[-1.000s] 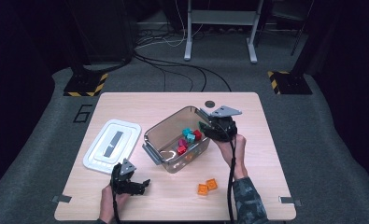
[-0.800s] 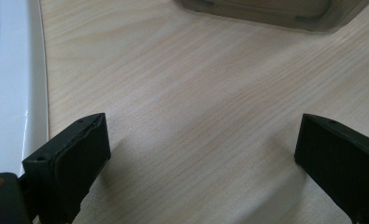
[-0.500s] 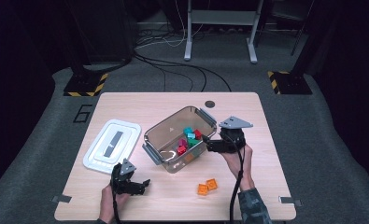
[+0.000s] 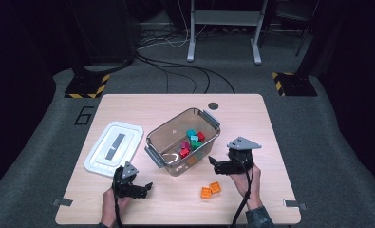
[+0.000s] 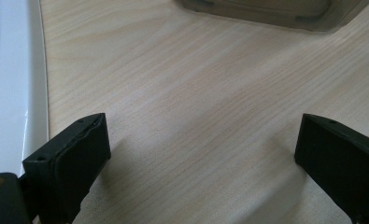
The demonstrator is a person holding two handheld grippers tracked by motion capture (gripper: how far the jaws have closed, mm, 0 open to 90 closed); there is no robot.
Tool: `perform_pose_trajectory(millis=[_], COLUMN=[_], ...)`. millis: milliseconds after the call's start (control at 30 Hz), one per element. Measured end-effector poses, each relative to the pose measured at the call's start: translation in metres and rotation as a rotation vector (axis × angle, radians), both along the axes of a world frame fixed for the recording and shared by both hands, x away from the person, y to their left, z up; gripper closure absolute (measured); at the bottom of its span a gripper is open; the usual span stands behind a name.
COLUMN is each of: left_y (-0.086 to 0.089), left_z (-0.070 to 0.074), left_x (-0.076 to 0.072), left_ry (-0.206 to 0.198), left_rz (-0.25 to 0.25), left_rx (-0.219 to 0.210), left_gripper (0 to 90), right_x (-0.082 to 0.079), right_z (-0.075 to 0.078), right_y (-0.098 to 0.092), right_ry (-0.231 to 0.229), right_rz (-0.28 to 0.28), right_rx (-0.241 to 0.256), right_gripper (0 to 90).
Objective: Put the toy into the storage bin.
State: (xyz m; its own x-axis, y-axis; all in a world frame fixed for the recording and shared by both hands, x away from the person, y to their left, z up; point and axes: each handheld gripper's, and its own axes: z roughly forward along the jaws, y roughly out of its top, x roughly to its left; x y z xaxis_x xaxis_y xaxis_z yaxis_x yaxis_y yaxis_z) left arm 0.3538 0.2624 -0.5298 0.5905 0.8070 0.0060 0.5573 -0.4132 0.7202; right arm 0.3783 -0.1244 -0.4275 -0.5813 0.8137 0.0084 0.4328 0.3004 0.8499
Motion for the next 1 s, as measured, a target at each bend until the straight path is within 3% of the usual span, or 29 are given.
perform_pose_trajectory(millis=[167, 367, 700, 1000], left_y=[0.0, 0.0, 0.0, 0.0], left_z=[0.0, 0.0, 0.0, 0.0], left_x=[0.0, 0.0, 0.0, 0.0], left_ry=[0.0, 0.0, 0.0, 0.001], left_rz=[-0.001, 0.0, -0.001, -0.002], left_rx=[0.002, 0.0, 0.001, 0.003], left_gripper=[3.2, 3.2, 3.2, 3.2], right_x=[-0.008, -0.018, -0.034, -0.04], right_z=[-0.016, -0.026, -0.056, -0.075], right_y=[-0.001, 0.0, -0.002, -0.003], right_ry=[0.05, 0.073, 0.144, 0.202], right_rz=[0.002, 0.0, -0.009, -0.001], right_rx=[-0.015, -0.024, -0.038, -0.048], right_gripper=[0.0, 0.0, 0.0, 0.0])
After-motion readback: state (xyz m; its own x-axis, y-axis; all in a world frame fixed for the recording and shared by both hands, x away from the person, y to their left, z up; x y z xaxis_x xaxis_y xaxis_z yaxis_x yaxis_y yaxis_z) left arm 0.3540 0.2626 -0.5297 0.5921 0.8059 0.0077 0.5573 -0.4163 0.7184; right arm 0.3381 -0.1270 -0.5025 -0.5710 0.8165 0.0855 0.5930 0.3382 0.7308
